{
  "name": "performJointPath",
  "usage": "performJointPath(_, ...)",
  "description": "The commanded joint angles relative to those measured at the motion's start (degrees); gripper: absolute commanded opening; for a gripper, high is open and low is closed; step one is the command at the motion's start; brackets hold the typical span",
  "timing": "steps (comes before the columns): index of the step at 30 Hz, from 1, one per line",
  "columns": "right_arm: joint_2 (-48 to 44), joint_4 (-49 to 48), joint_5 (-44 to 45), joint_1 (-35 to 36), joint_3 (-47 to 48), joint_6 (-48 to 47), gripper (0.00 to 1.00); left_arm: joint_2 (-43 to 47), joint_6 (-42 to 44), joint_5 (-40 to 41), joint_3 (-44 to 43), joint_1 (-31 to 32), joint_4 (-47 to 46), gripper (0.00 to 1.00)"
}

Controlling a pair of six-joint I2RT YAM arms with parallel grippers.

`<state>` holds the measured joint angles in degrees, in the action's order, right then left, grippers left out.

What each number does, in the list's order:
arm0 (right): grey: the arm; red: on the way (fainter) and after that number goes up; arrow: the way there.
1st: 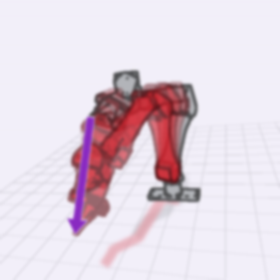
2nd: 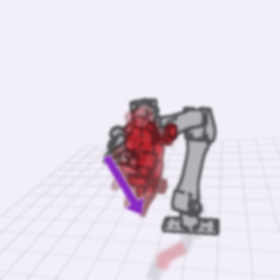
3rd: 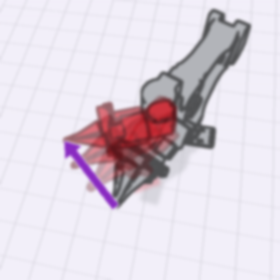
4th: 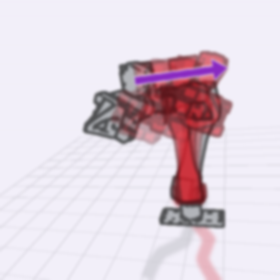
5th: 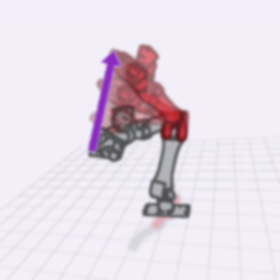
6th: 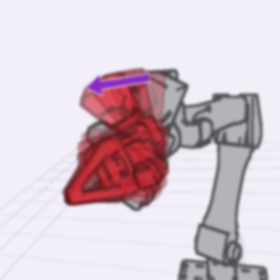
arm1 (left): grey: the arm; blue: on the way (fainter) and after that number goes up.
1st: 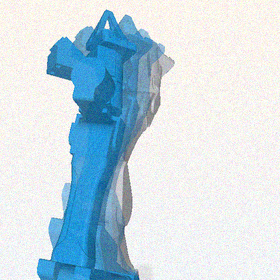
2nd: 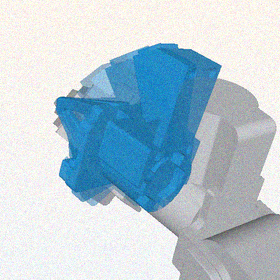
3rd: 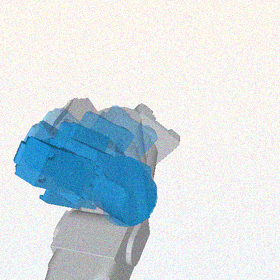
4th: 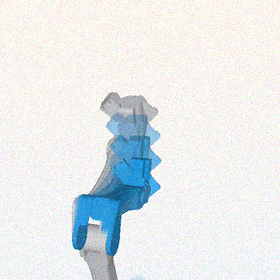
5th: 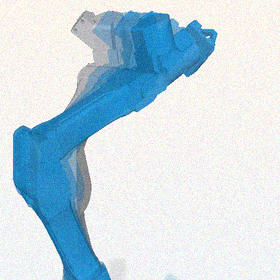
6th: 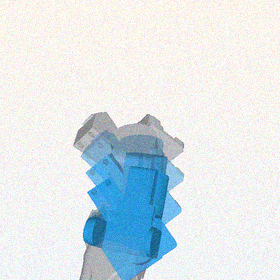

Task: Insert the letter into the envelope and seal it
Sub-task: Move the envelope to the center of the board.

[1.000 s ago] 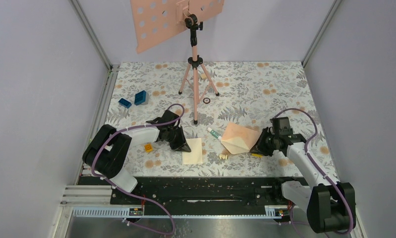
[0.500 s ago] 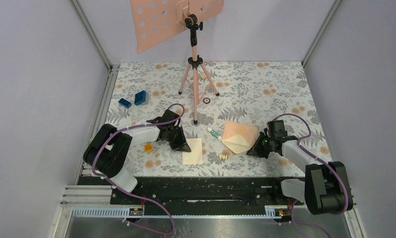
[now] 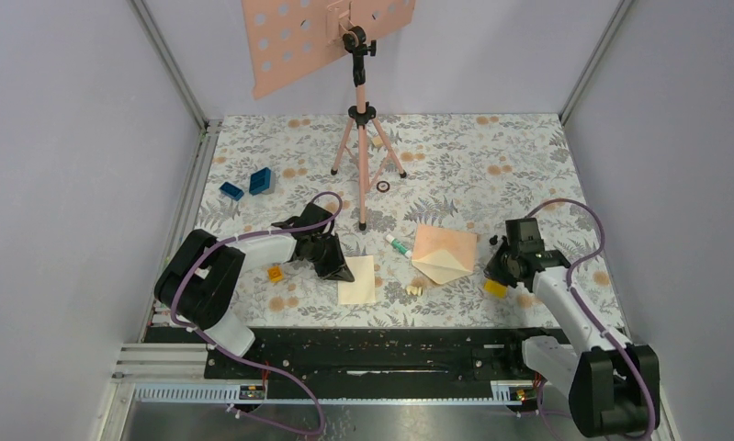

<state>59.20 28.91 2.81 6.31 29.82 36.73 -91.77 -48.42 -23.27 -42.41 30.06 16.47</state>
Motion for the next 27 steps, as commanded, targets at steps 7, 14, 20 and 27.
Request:
performJointPath(7,10.92,-14.94,-16.23,0.28,9.46,-4.57,0.36,0.77,0.75,2.71,0.20,0.34,1.00,0.00)
performJointPath(14,28.17,-15.43,-11.84,0.29,24.55,-5.79,0.56,3.34,0.40,2.98,1.76,0.35,1.12,0.00)
performJointPath(20,41.81,-11.27,-12.08,0.18,34.31,-3.32,0.65,4.24,0.35,3.27,2.56,0.32,1.55,0.00)
performJointPath(27,38.64,-8.49,-8.43,0.18,28.30,-0.32,0.75,5.53,0.24,2.95,3.02,0.29,1.57,0.00)
